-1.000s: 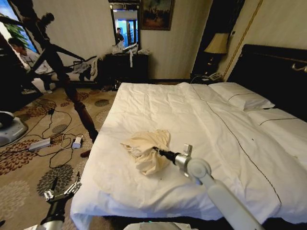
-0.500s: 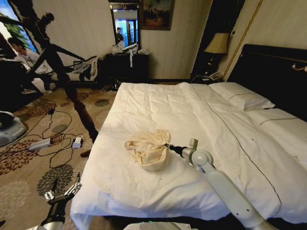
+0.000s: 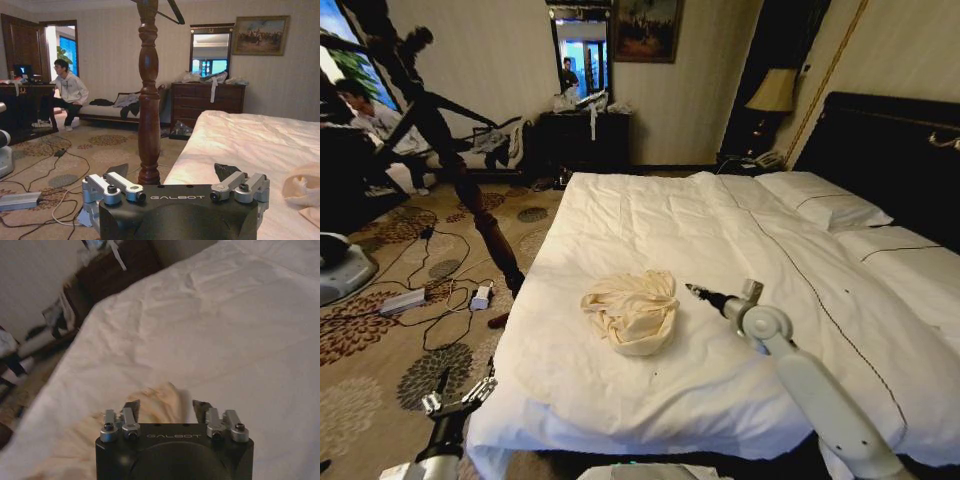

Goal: Pick up the clothes from the bed and hang them on the clothes hanger.

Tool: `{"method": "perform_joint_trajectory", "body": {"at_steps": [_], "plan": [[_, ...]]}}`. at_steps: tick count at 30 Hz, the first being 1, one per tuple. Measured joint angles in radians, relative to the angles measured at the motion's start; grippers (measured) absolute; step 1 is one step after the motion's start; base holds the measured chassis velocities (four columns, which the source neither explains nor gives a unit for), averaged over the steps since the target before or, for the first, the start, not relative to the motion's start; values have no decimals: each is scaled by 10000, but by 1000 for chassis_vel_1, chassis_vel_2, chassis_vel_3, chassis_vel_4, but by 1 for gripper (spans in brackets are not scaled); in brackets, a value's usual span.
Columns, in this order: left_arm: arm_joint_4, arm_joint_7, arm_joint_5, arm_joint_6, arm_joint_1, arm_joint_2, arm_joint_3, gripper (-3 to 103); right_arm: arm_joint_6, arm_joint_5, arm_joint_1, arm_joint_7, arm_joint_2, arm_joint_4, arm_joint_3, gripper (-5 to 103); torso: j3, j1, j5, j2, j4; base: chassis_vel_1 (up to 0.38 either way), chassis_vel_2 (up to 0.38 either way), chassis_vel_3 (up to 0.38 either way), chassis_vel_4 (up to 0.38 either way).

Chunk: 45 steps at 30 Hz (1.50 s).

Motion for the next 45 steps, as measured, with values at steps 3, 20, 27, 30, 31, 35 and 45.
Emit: {"method": "perform_joint_trajectory", "body": {"at_steps": [3,20,27,30,31,35,45], "plan": [[31,-1,10,-8,27,-1,-3,97,-72,803,-439,139,-67,957,271,68,-1,0,-3,0,-2,0,0,0,0],[7,34,-74,-187,345,-80,-254,97,-151,609,565,319,2349,-31,-2700,100,0,-1,-3,0,1,0,0,0,0],[107,51,-137,-199,286,-90,-236,97,-156,191,869,340,2976,-807,-3411,100,0,0,-2,0,1,0,0,0,0],[146,53,-198,-200,272,-77,-261,97,-208,135,755,343,2773,-760,-3497,100,0,0,-1,0,2,0,0,0,0],[202,53,-239,-200,254,-49,-284,97,-275,87,627,342,2578,-661,-3525,100,0,0,-2,0,-2,0,0,0,0],[373,55,-327,-200,229,48,-312,97,-373,-303,254,298,2249,-600,-3622,100,0,0,-1,0,-4,0,0,0,0],[435,62,-284,-202,172,43,-251,97,-296,-207,24,413,2414,-295,-3087,100,0,0,0,0,1,0,0,0,0]]}}
